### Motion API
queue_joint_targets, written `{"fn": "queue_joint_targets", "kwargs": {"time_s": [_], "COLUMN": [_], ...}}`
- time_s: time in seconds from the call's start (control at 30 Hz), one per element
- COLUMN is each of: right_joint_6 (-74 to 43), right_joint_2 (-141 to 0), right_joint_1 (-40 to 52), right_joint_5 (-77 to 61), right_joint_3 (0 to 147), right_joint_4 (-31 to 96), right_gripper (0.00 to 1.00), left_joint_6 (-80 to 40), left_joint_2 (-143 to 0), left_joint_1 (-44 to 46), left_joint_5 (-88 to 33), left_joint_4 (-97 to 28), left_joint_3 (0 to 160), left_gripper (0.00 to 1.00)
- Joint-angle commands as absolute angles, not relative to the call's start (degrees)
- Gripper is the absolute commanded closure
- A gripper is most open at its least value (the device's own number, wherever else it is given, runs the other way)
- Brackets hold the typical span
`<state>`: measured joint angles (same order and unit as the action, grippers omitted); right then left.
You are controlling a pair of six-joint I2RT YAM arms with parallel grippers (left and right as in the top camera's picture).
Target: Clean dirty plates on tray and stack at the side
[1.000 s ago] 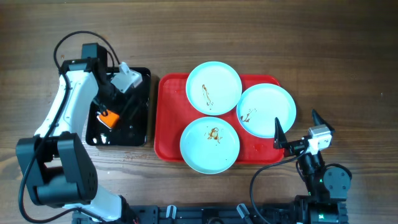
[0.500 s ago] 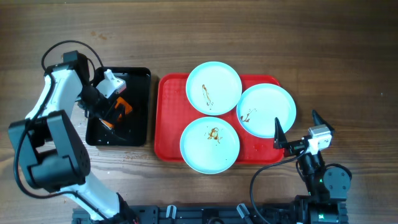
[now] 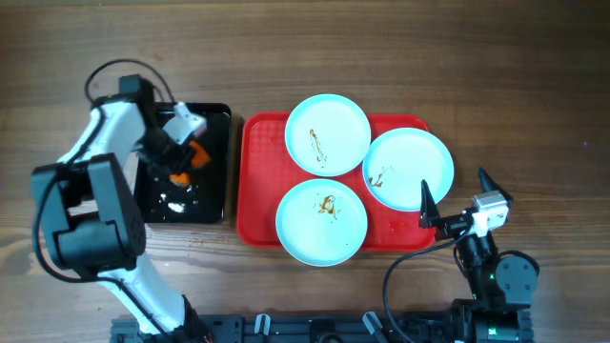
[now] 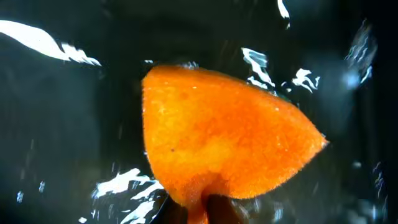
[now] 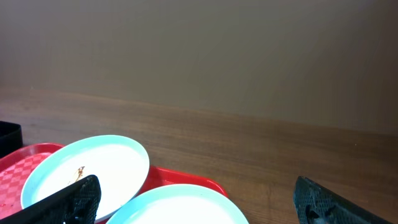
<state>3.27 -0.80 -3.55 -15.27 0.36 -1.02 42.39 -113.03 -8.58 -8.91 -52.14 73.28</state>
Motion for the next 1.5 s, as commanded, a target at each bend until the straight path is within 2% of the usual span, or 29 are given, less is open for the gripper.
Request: {"fn": "queue_joint_targets", "kwargs": {"time_s": [0.0,0.07,0.17,0.27,0.37,0.5,0.57,0.6,0.63,0.67,0.73,0.87,1.0,1.03,1.1,1.13,1.17,1.2,1.3,1.37,1.47], "right_joint_6": [2.94,2.94,2.96,2.94,2.96,2.94,2.94,2.96,2.96,2.94,2.94,2.96,2.94,2.96,2.96,2.96,2.94,2.94,2.96,2.96,2.94], "right_joint_2": [-0.60,-0.60,-0.60,-0.60,-0.60,-0.60,-0.60,-0.60,-0.60,-0.60,-0.60,-0.60,-0.60,-0.60,-0.60,-0.60,-0.58,-0.60,-0.60,-0.60,-0.60], "right_joint_1": [-3.38,-3.38,-3.38,-3.38,-3.38,-3.38,-3.38,-3.38,-3.38,-3.38,-3.38,-3.38,-3.38,-3.38,-3.38,-3.38,-3.38,-3.38,-3.38,-3.38,-3.38], "right_joint_5": [-15.97,-15.97,-15.97,-15.97,-15.97,-15.97,-15.97,-15.97,-15.97,-15.97,-15.97,-15.97,-15.97,-15.97,-15.97,-15.97,-15.97,-15.97,-15.97,-15.97,-15.97], "right_joint_3": [0.30,0.30,0.30,0.30,0.30,0.30,0.30,0.30,0.30,0.30,0.30,0.30,0.30,0.30,0.30,0.30,0.30,0.30,0.30,0.30,0.30], "right_joint_4": [-1.23,-1.21,-1.21,-1.23,-1.21,-1.23,-1.23,-1.23,-1.23,-1.23,-1.23,-1.23,-1.21,-1.23,-1.23,-1.23,-1.23,-1.23,-1.23,-1.23,-1.23], "right_gripper": [0.00,0.00,0.00,0.00,0.00,0.00,0.00,0.00,0.00,0.00,0.00,0.00,0.00,0.00,0.00,0.00,0.00,0.00,0.00,0.00,0.01], "left_joint_6": [29.12,14.57,1.21,-7.75,-21.80,-30.85,-30.72,-29.98,-27.59,-24.88,-22.20,-17.61,-14.50,-13.78,-12.93,-8.60,-7.18,-6.81,-6.85,-7.11,-7.97], "left_joint_2": [-114.43,-114.43,-114.43,-114.43,-114.43,-114.43,-114.43,-114.43,-114.43,-114.43,-114.43,-114.43,-113.95,-113.25,-111.24,-109.56,-108.84,-108.09,-106.80,-106.83,-106.83], "left_joint_1": [-2.66,-0.36,-0.12,-0.27,-0.25,-0.25,-0.25,-0.25,-0.25,-0.25,-0.25,-0.27,-0.25,-0.25,-0.25,-0.25,-0.25,-0.25,-0.25,-0.25,-0.27], "left_joint_5": [-10.98,-10.41,-10.39,-7.51,-0.67,4.64,5.02,5.06,5.04,5.04,5.06,5.04,5.02,5.02,4.93,1.30,-0.73,-2.11,-2.11,-2.11,-2.11], "left_joint_4": [-47.05,-42.96,-42.59,-43.48,-46.46,-50.61,-51.05,-51.07,-51.05,-50.87,-50.81,-49.15,-48.34,-48.93,-49.93,-50.22,-50.22,-50.17,-50.41,-50.83,-50.81], "left_joint_3": [73.36,73.36,73.36,73.36,73.36,73.36,73.36,73.36,73.36,73.36,73.36,73.36,74.87,76.18,77.32,77.32,77.32,77.32,77.32,77.28,77.28], "left_gripper": [0.96,0.96,0.96,0.96,0.96,0.96,0.96,0.83,0.63,0.47,0.34,0.27,0.23,0.28,0.31,0.45,0.48,0.43,0.43,0.35,0.35]}}
